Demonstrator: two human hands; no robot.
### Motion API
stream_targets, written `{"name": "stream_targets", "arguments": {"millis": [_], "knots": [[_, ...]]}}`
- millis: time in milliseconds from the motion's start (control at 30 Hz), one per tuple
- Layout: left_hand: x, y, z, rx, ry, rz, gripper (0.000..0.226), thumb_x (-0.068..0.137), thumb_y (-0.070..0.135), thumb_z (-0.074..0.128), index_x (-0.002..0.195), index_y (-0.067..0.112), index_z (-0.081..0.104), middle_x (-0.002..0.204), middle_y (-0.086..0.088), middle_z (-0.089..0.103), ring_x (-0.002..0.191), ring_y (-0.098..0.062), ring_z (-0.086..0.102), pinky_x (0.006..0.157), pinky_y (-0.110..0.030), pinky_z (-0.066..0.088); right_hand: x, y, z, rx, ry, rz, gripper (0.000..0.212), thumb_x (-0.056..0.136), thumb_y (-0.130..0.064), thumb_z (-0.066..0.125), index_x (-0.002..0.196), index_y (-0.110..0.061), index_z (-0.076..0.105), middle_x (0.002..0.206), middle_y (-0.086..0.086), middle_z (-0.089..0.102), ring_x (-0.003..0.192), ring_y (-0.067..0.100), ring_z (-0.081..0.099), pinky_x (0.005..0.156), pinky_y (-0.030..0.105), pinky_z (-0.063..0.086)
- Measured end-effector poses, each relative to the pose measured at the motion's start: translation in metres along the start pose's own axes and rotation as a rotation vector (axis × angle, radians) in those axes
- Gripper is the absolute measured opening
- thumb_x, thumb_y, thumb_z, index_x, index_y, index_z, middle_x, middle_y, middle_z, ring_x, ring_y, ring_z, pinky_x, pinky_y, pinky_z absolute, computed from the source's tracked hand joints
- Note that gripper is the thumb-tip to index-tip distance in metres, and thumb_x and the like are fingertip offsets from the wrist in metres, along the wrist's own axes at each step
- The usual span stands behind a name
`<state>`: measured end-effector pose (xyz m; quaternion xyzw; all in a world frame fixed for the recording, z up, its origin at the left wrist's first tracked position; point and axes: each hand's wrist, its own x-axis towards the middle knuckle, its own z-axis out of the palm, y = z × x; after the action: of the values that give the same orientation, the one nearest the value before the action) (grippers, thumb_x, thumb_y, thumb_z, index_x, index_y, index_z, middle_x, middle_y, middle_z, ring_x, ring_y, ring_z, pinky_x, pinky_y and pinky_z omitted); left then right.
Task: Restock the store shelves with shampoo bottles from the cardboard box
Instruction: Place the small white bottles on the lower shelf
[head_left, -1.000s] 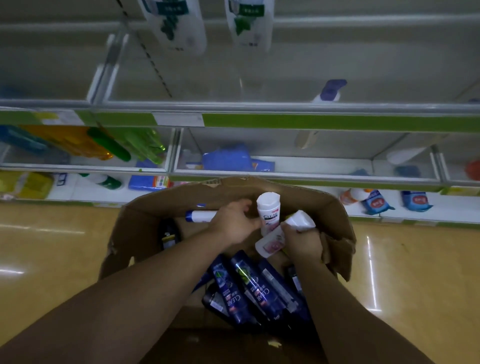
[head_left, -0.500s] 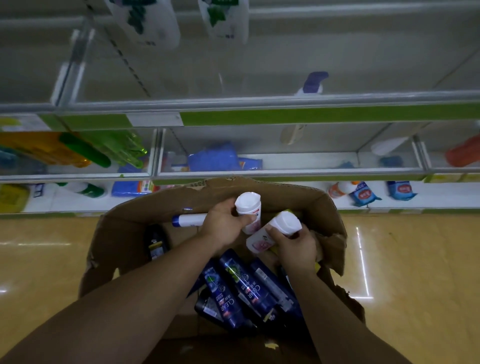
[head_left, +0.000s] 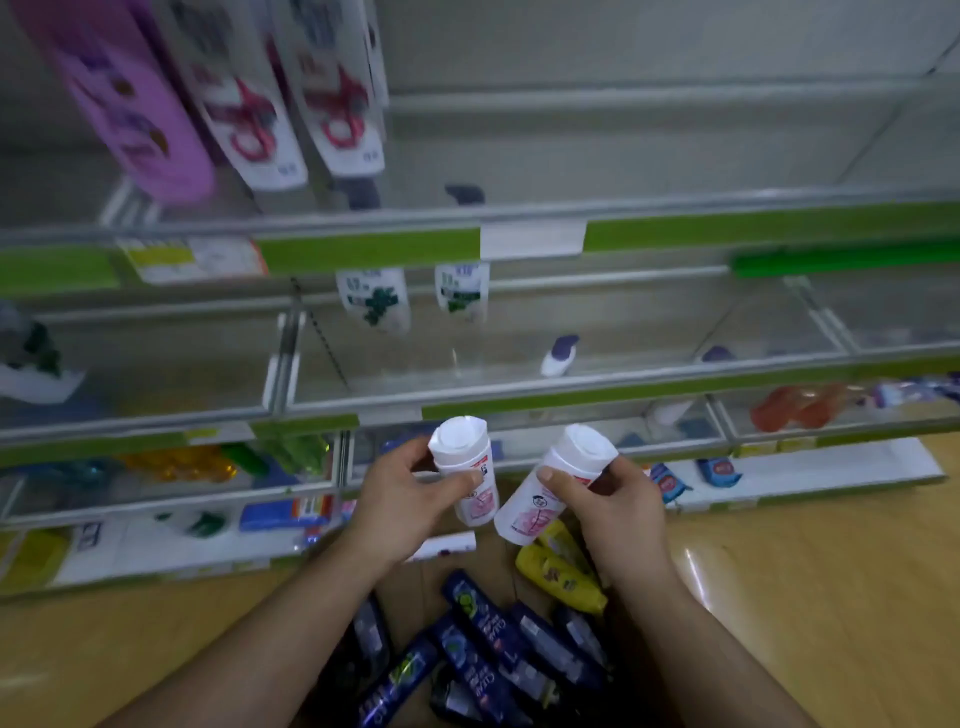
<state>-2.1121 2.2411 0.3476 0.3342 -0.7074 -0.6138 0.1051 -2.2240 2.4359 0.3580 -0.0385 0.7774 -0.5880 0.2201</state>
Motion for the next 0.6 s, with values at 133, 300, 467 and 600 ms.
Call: {"name": "stream_targets", "arguments": {"millis": [133,300,467,600], "knots": [[-0.015,0.072,-0.037,-0.028,-0.022,0.122,0.034,0.074,0.016,0.088,0.103,0.027,0.077,0.097,0.015,0.078,0.093,-0.003,0.072,0.082,-0.027,0.057,-0.029,-0.081,-0.001,0.033,-0.005,-0.157,0.035,0.07,-0.032,0.087,0.102,-0.031,0.072,0.093,-0.011,0.077,0.087,0.005,0.073,0.072,0.026,0.058],[-0.027,0.146,-0.077,-0.05,-0.044,0.272,0.028,0.072,0.015,0.088,0.096,0.024,0.077,0.091,0.009,0.079,0.086,-0.008,0.074,0.071,-0.018,0.058,-0.056,-0.168,0.005,-0.05,0.003,-0.316,0.029,0.072,-0.033,0.086,0.097,-0.027,0.074,0.084,-0.009,0.076,0.077,0.005,0.071,0.066,0.025,0.055],[-0.03,0.199,-0.111,-0.055,-0.041,0.373,0.024,0.078,0.013,0.084,0.098,0.023,0.076,0.091,0.012,0.079,0.083,-0.001,0.074,0.068,-0.011,0.053,-0.061,-0.242,0.016,-0.085,-0.006,-0.438,0.033,0.069,-0.028,0.089,0.096,-0.021,0.073,0.083,-0.005,0.077,0.076,0.009,0.072,0.072,0.031,0.06],[-0.03,0.223,-0.129,-0.06,-0.01,0.393,0.023,0.081,0.02,0.081,0.102,0.023,0.075,0.095,0.012,0.079,0.088,-0.004,0.074,0.071,-0.015,0.054,-0.05,-0.283,0.02,-0.137,-0.054,-0.485,0.027,0.073,-0.032,0.086,0.096,-0.025,0.075,0.083,-0.01,0.077,0.077,0.005,0.073,0.072,0.035,0.06]]}}
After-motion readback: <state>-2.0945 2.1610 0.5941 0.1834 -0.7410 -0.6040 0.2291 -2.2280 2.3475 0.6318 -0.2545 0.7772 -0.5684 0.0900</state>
